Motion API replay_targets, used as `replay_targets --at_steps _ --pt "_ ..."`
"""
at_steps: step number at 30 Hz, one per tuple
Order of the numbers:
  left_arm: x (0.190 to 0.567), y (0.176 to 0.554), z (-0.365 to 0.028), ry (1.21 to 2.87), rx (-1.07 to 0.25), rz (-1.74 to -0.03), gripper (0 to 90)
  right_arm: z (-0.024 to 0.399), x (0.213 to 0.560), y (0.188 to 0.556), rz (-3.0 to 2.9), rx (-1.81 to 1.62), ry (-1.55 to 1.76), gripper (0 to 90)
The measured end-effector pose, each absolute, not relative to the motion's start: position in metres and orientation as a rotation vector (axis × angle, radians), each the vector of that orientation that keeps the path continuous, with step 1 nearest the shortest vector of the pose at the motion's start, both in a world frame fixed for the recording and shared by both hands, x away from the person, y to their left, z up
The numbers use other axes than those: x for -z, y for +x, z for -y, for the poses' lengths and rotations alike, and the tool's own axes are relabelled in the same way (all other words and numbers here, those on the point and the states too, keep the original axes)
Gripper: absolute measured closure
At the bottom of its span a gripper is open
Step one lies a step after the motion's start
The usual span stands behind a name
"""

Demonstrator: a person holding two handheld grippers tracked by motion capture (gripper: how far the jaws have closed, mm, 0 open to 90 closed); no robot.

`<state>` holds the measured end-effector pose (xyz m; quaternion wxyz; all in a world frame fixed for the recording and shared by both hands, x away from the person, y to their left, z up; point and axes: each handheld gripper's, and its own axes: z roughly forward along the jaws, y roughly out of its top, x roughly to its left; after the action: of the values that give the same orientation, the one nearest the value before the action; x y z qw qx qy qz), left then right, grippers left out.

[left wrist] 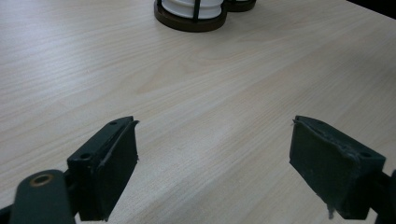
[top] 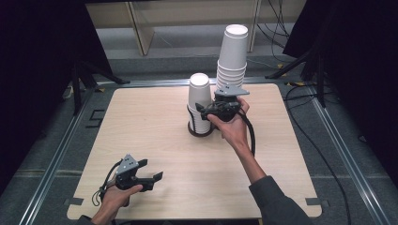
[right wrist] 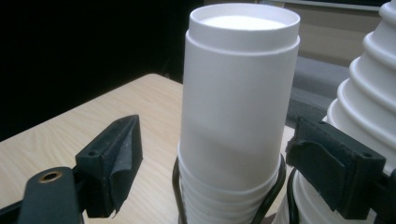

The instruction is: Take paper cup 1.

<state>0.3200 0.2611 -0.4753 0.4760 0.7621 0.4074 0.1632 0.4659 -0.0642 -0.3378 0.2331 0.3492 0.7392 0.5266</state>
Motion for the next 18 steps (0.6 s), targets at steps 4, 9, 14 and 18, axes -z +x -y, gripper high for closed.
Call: replay_targets --at_steps 4,9,14,18 --pt "0.475 0.320 -0.261 1.860 -0.398 -0.995 14.9 0.062 0.338 0.471 -2.032 -1.440 0.968 18.1" --pt "0.475 0.320 -0.261 1.860 -0.397 -0.993 14.8 0.054 0.341 0.479 -2.015 -1.428 0.977 18.4" --pt "0.475 0.320 -0.261 1.860 -0.395 -0.997 14.9 0.047 0.341 0.487 -1.999 -1.390 1.016 19.3" --pt "0.475 0.320 -0.261 1.859 -0.394 -0.997 14.9 0.042 0.343 0.494 -1.988 -1.354 1.058 19.3"
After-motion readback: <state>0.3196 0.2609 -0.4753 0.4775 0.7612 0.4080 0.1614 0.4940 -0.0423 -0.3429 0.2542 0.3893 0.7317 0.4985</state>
